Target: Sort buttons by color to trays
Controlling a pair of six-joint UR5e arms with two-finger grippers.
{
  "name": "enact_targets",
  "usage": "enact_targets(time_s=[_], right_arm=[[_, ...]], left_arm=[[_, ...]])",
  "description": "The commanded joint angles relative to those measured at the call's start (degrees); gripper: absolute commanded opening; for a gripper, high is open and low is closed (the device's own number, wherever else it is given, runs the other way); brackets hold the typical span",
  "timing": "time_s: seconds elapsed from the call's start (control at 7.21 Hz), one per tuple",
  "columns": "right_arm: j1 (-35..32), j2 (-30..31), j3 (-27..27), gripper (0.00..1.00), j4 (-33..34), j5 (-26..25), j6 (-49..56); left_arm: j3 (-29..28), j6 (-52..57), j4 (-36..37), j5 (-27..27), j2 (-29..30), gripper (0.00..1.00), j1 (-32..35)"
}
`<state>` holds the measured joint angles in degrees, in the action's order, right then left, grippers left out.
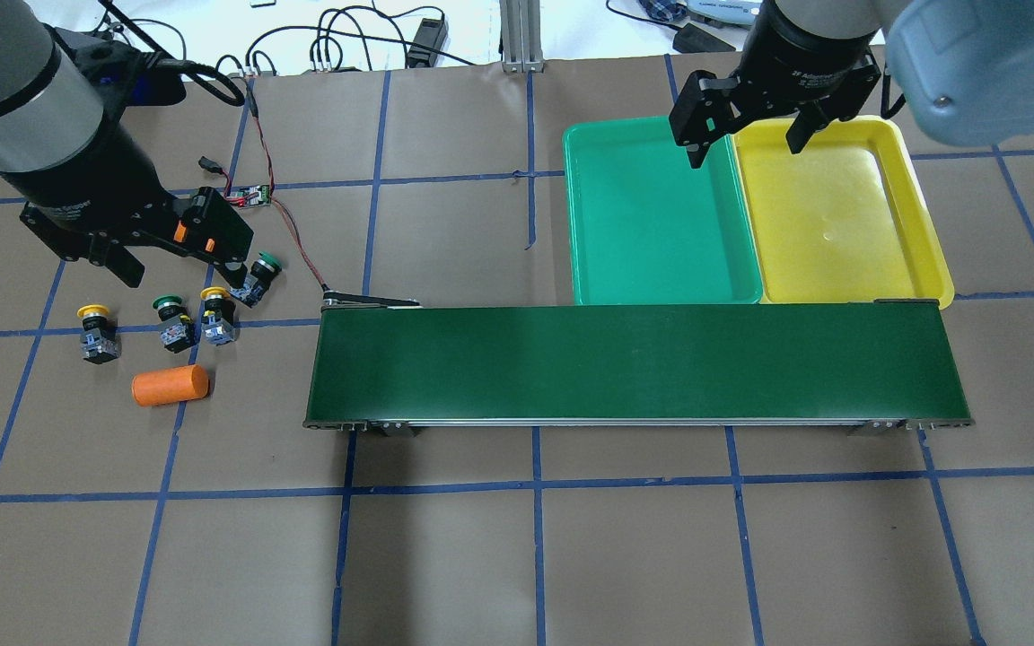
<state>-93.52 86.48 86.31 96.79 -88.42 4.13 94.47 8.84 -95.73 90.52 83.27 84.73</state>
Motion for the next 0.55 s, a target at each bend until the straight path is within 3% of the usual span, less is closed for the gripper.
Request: enact_targets(time_s=[0.0,0.42], right_arm=[[0.0,0.0,0.0,1.00,0.0,0.0,0.0],[0.0,0.2,0.0,1.00,-0.1,-0.1,0.1]], left_arm=[[0.1,0.2,0.1,0.0,-0.1,1.00,0.0],[0.2,0.2,0.1,0.0,-0.1,1.00,0.0]])
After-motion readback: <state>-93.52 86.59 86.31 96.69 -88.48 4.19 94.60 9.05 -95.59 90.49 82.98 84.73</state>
